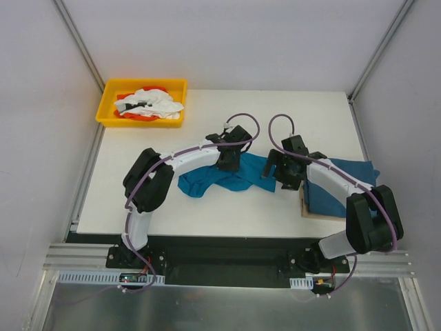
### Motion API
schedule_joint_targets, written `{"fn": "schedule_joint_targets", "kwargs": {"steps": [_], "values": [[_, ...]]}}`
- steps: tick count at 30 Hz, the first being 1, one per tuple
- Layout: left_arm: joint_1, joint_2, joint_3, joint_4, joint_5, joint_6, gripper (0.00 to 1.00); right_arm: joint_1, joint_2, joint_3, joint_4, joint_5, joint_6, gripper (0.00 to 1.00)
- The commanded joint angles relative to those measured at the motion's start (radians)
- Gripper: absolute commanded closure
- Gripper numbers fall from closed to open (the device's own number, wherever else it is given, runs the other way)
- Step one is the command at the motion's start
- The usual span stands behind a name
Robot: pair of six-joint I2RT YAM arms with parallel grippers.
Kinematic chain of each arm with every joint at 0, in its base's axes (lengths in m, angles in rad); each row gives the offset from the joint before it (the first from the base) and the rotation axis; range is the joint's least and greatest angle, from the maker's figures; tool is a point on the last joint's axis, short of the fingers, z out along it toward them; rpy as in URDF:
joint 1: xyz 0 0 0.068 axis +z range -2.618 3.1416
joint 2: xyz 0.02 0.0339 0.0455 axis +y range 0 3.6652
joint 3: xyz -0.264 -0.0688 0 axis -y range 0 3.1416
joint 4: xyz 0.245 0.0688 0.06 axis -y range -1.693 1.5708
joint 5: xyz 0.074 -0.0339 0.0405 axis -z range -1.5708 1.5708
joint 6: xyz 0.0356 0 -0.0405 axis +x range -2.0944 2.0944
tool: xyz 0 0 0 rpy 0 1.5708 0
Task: Fold and stack the t-shirts
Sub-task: Flatten out the tshirt
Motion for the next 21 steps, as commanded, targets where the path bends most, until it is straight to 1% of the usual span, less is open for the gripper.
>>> {"fn": "schedule_joint_targets", "kwargs": {"steps": [1,3,4,6,8,10,13,14,16,17,18,20,21], "values": [[-0.015,0.052,0.099,-0.083,-0.083,0.013,0.8,0.0,0.01,-0.002,0.039,-0.063,-0.026,0.01],[-0.015,0.06,0.109,-0.089,-0.085,0.019,0.92,0.0,0.013,0.001,0.039,-0.063,-0.028,0.01],[-0.015,0.057,0.11,-0.091,-0.094,0.019,1.0,0.0,0.015,0.002,0.036,-0.063,-0.031,0.01],[-0.015,0.039,0.106,-0.091,-0.104,0.022,1.0,0.0,0.024,0.007,0.031,-0.058,-0.027,0.03],[-0.015,0.014,0.083,-0.093,-0.13,0.027,1.0,0.004,0.047,0.019,0.008,-0.011,-0.011,0.06],[-0.017,-0.043,0.04,-0.093,-0.143,0.032,1.0,0.017,0.065,0.047,-0.041,0.071,-0.009,0.07],[-0.015,-0.153,-0.041,-0.088,-0.169,0.03,1.0,0.035,0.101,0.076,-0.068,0.112,-0.003,0.07],[-0.015,-0.182,-0.061,-0.091,-0.213,0.036,1.0,0.046,0.119,0.084,-0.073,0.118,-0.001,0.07],[-0.015,-0.279,-0.136,-0.091,-0.259,0.036,1.0,0.055,0.136,0.096,-0.081,0.139,0.009,0.13],[-0.014,-0.316,-0.166,-0.091,-0.276,0.033,1.0,0.057,0.154,0.107,-0.082,0.146,0.015,0.14],[-0.015,-0.384,-0.192,-0.091,-0.293,0.029,1.0,0.058,0.162,0.111,-0.081,0.15,0.018,0.18],[-0.012,-0.452,-0.27,-0.091,-0.302,0.016,1.0,0.058,0.194,0.125,-0.085,0.167,0.035,0.24],[-0.012,-0.516,-0.295,-0.093,-0.298,0.01,1.0,0.06,0.205,0.128,-0.093,0.173,0.041,0.29]]}}
